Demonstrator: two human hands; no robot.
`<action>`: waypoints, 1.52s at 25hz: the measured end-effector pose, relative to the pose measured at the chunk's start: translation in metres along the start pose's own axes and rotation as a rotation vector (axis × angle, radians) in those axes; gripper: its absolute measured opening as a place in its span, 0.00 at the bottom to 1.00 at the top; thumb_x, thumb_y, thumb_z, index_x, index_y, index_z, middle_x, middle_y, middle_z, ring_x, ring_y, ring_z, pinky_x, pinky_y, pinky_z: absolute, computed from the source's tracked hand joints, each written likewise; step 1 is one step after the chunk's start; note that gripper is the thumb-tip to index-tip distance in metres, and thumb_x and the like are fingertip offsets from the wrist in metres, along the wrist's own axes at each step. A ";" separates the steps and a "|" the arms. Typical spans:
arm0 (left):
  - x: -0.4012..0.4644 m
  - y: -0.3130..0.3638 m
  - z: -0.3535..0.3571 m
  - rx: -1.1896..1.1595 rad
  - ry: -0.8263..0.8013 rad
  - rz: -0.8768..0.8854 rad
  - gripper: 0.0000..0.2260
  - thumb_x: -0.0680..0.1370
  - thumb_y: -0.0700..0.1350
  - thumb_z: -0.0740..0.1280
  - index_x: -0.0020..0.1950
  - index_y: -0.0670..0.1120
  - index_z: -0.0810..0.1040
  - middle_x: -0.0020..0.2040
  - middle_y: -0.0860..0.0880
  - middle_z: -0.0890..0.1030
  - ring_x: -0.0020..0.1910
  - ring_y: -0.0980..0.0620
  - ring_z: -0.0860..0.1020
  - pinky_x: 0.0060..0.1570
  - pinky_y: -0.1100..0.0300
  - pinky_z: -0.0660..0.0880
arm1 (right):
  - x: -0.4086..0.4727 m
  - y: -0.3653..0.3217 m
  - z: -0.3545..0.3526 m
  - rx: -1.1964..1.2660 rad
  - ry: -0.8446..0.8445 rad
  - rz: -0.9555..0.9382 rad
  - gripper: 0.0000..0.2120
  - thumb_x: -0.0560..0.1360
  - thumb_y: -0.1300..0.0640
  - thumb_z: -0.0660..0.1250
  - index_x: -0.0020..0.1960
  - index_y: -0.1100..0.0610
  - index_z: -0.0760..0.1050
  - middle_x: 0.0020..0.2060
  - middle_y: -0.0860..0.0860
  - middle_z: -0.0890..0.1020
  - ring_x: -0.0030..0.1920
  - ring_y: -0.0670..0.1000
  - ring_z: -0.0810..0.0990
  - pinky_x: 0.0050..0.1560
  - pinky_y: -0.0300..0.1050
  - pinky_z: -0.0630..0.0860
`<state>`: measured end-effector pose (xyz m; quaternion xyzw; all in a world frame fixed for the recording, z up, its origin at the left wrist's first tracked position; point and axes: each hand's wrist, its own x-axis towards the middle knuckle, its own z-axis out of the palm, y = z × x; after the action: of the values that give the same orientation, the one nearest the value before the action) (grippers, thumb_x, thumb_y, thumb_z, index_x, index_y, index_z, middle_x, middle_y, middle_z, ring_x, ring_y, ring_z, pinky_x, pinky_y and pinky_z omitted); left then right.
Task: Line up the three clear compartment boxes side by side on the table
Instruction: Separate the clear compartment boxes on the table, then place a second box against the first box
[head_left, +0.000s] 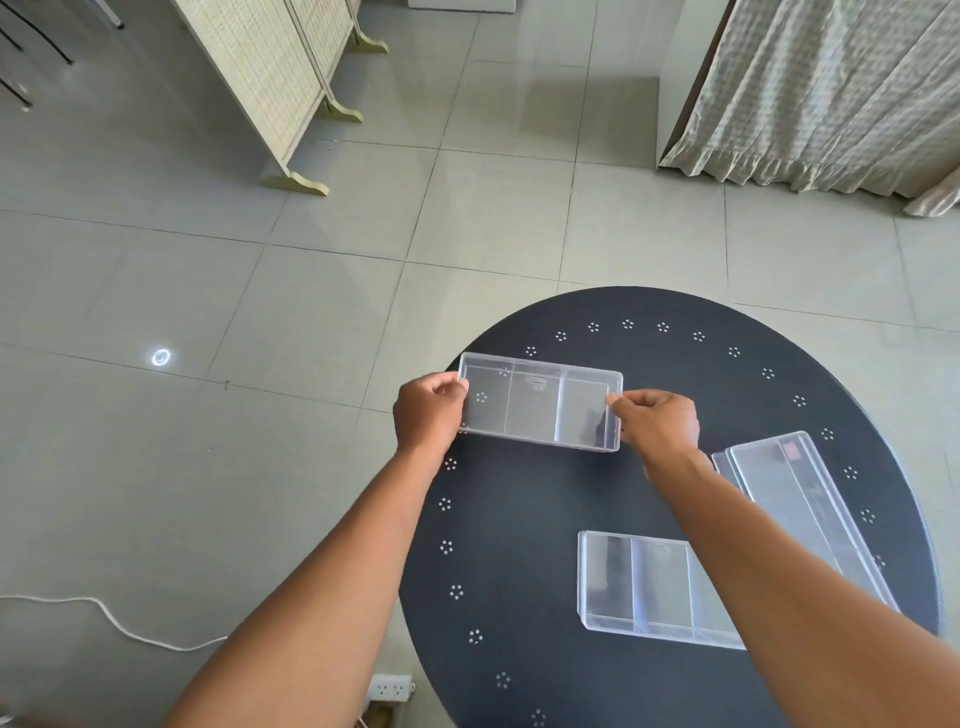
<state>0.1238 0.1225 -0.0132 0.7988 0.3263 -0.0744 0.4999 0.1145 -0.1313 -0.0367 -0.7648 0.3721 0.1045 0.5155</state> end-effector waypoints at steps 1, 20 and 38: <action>0.008 0.003 -0.001 -0.010 -0.004 0.014 0.11 0.76 0.46 0.71 0.57 0.46 0.87 0.50 0.49 0.88 0.50 0.48 0.84 0.59 0.54 0.80 | 0.001 0.000 0.005 0.043 0.011 0.032 0.09 0.74 0.50 0.76 0.40 0.55 0.84 0.36 0.54 0.87 0.37 0.55 0.83 0.49 0.53 0.85; 0.040 -0.010 0.003 0.077 -0.105 0.047 0.16 0.80 0.43 0.67 0.67 0.45 0.81 0.62 0.46 0.85 0.56 0.49 0.81 0.63 0.56 0.76 | 0.014 -0.002 0.025 0.064 0.007 0.111 0.08 0.73 0.51 0.77 0.40 0.55 0.84 0.42 0.54 0.89 0.46 0.58 0.89 0.54 0.59 0.86; -0.170 -0.089 0.037 0.192 -0.306 0.076 0.09 0.73 0.50 0.66 0.45 0.54 0.86 0.41 0.54 0.87 0.46 0.47 0.86 0.54 0.47 0.83 | -0.105 0.123 -0.154 0.033 0.117 -0.030 0.08 0.77 0.50 0.72 0.51 0.53 0.86 0.39 0.48 0.87 0.41 0.50 0.85 0.57 0.54 0.84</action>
<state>-0.0530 0.0405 -0.0224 0.8340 0.2075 -0.2067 0.4676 -0.0770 -0.2401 0.0017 -0.7664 0.3918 0.0458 0.5070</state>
